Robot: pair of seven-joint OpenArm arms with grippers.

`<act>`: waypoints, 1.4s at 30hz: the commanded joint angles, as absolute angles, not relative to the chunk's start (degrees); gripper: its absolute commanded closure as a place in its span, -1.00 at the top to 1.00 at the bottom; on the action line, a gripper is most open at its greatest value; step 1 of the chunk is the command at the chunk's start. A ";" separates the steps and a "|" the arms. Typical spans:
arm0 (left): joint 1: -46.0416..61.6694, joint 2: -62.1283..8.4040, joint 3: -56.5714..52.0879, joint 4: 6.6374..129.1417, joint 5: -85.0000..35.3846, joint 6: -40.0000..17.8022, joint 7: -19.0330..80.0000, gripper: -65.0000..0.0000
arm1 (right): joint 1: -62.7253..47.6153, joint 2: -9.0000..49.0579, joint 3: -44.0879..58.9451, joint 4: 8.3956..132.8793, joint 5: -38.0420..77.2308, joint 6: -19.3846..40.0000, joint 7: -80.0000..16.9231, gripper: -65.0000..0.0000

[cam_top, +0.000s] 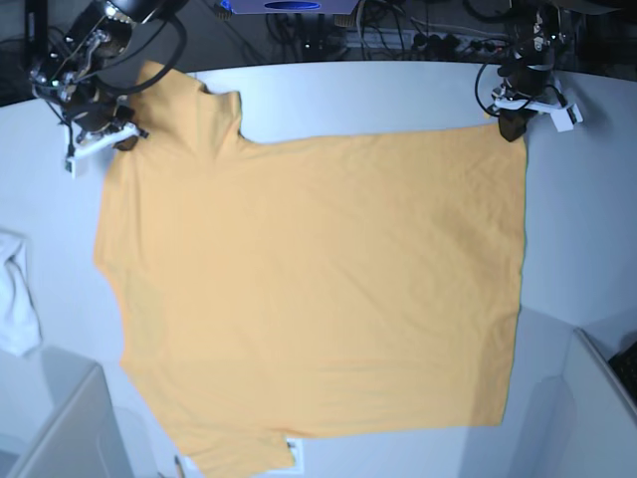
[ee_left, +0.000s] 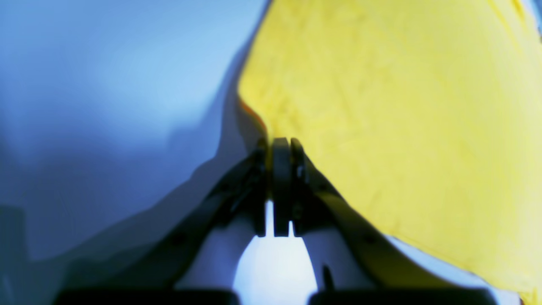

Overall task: Fold the T-shirt properly
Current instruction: 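Grasp the shoulder edges with both grippers and pull them taut, then drag the shoulder edge with the left gripper toward the hem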

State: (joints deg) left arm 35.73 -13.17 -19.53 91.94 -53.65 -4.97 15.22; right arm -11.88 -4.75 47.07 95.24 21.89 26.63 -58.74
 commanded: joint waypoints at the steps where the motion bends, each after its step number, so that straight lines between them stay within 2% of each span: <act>1: 36.35 -13.67 -20.18 93.41 -53.93 -5.41 14.37 -1.00 | -12.35 -4.35 47.43 96.84 20.35 26.33 -60.18 -1.00; 18: 44.70 -14.46 -21.67 103.52 -53.76 -5.41 14.37 -1.00 | -16.40 -4.53 46.99 103.69 20.44 26.33 -60.26 -1.00; 24: 44.35 -14.55 -17.71 105.98 -51.03 -5.05 14.37 -1.00 | -16.48 -6.29 46.64 110.29 20.44 26.33 -60.35 -1.00; 35: 42.24 -14.55 -17.80 110.90 -49.63 -4.97 14.46 -1.00 | -13.41 -5.93 45.41 110.81 20.44 26.24 -60.97 -1.00; 42: 37.41 -13.32 -18.33 111.34 -49.45 -4.97 22.90 -1.00 | -7.69 -4.97 45.49 112.66 20.35 25.98 -67.30 -1.00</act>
State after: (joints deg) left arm 36.91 -12.86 -17.96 110.28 -49.32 -4.51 23.59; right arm -8.10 -5.39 45.47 111.66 19.66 26.02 -68.10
